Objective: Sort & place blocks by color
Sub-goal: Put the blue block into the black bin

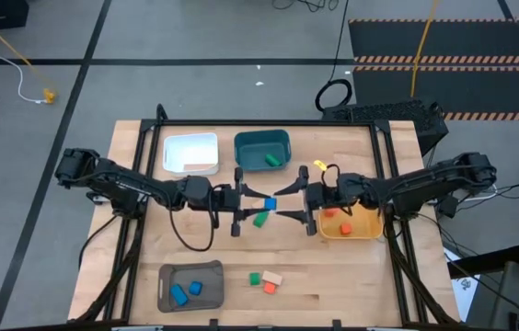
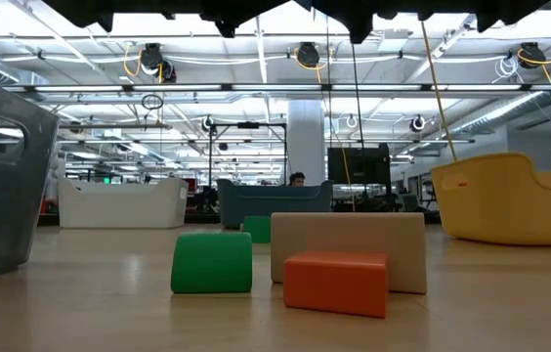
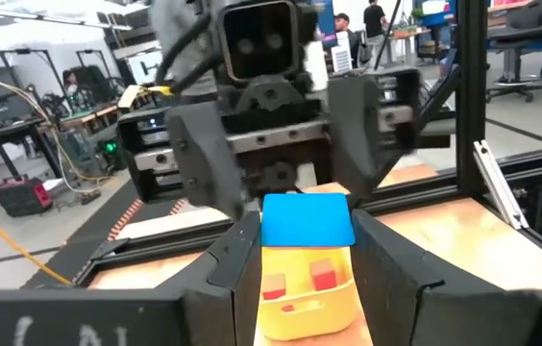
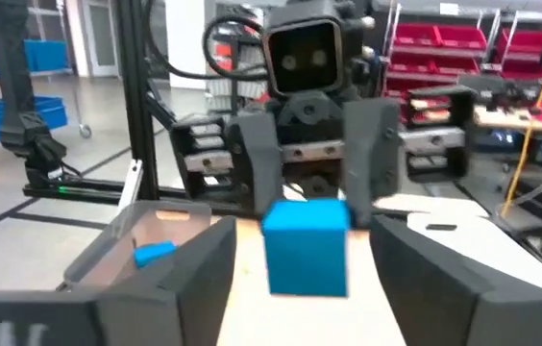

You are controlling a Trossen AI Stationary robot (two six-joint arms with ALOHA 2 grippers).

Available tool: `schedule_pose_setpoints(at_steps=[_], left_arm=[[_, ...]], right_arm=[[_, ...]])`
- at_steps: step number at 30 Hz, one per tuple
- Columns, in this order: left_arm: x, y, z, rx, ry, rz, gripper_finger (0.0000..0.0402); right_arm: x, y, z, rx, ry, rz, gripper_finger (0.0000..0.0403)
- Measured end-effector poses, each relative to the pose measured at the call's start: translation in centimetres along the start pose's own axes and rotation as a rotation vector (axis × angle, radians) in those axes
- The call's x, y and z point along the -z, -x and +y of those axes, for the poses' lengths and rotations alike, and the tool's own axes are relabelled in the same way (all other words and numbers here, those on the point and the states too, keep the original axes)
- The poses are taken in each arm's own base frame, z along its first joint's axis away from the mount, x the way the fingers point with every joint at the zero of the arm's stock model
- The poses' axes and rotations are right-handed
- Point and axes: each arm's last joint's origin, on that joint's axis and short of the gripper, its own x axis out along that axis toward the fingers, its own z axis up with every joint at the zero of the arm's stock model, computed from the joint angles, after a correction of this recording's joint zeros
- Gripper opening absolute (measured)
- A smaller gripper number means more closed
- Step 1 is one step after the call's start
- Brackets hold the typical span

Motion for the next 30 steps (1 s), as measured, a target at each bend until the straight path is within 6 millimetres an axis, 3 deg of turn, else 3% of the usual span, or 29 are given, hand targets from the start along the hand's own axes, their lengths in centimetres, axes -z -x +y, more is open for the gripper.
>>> schedule_pose_setpoints(at_steps=[5, 12, 21, 30], left_arm=[[0.1, 0.0, -0.1, 0.004, 0.022, 0.014, 0.0131], [0.9, 0.2, -1.2, 0.046, 0.142, 0.113, 0.0132], [0.7, 1.8, -3.7, 0.162, 0.372, 0.306, 0.0133], [-0.6, 5.7, -6.1, 0.294, 0.714, 0.562, 0.0133]], right_arm=[[-1.2, 2.0, -0.3, 0.067, -0.033, 0.056, 0.0259], [-1.3, 4.2, -0.6, 0.185, -0.195, 0.173, 0.0253], [0.2, 3.2, -0.2, 0.190, -0.335, 0.245, 0.0251], [2.1, 1.1, 1.1, 0.153, -0.410, 0.258, 0.0251]])
